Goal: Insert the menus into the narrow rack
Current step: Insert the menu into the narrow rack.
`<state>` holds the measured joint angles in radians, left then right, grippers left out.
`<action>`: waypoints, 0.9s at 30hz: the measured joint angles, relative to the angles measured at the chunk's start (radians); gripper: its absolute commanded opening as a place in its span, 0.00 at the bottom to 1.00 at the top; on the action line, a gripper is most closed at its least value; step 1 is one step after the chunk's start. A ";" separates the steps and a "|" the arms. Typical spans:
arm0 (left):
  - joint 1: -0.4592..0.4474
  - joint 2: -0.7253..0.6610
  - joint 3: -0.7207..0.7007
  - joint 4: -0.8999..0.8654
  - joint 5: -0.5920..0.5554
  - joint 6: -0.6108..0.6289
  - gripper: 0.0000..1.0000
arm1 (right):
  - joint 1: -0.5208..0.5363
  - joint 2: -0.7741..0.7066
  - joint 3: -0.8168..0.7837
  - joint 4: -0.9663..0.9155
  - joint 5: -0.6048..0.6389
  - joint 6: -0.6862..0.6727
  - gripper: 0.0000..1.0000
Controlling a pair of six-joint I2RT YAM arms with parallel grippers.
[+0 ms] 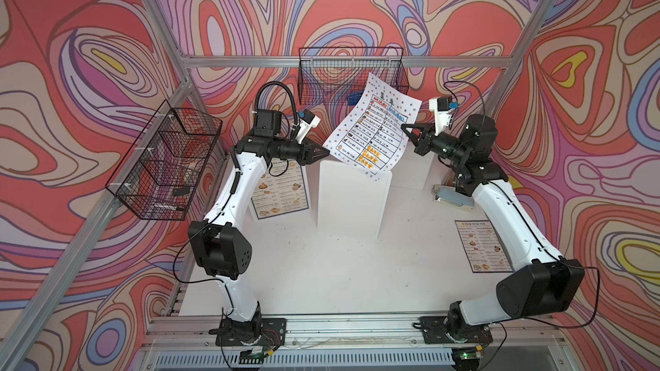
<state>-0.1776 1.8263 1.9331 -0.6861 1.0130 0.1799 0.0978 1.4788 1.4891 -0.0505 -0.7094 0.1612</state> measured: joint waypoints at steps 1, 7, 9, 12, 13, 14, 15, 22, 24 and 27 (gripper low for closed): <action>0.000 0.000 -0.003 0.011 0.000 -0.009 0.20 | 0.000 -0.004 -0.011 0.008 -0.003 0.000 0.00; -0.006 0.000 -0.006 0.047 -0.014 -0.035 0.21 | 0.000 -0.041 -0.055 0.044 -0.024 0.008 0.00; -0.006 0.000 -0.006 0.060 -0.016 -0.048 0.44 | 0.000 -0.054 -0.055 0.057 -0.033 0.009 0.00; -0.007 0.000 -0.006 0.075 -0.032 -0.071 0.61 | 0.000 -0.068 -0.056 0.074 -0.047 0.014 0.00; -0.006 0.000 -0.006 0.079 -0.042 -0.079 0.62 | 0.000 -0.072 -0.060 0.084 -0.051 0.015 0.00; -0.006 0.002 -0.005 0.083 -0.048 -0.085 0.62 | 0.000 -0.077 -0.069 0.100 -0.060 0.017 0.00; -0.005 0.004 -0.004 0.086 -0.051 -0.092 0.62 | 0.000 -0.084 -0.081 0.115 -0.072 0.021 0.00; -0.001 0.027 0.006 0.114 -0.060 -0.123 0.65 | 0.000 -0.104 -0.163 0.226 -0.144 0.058 0.00; 0.003 0.019 -0.020 0.153 -0.057 -0.137 0.66 | 0.000 -0.105 -0.184 0.262 -0.165 0.071 0.00; 0.015 0.019 -0.041 0.183 -0.048 -0.158 0.66 | 0.000 -0.105 -0.203 0.296 -0.184 0.089 0.00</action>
<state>-0.1627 1.8458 1.8919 -0.5026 0.9649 0.0216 0.0978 1.3743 1.2865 0.2459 -0.8936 0.2504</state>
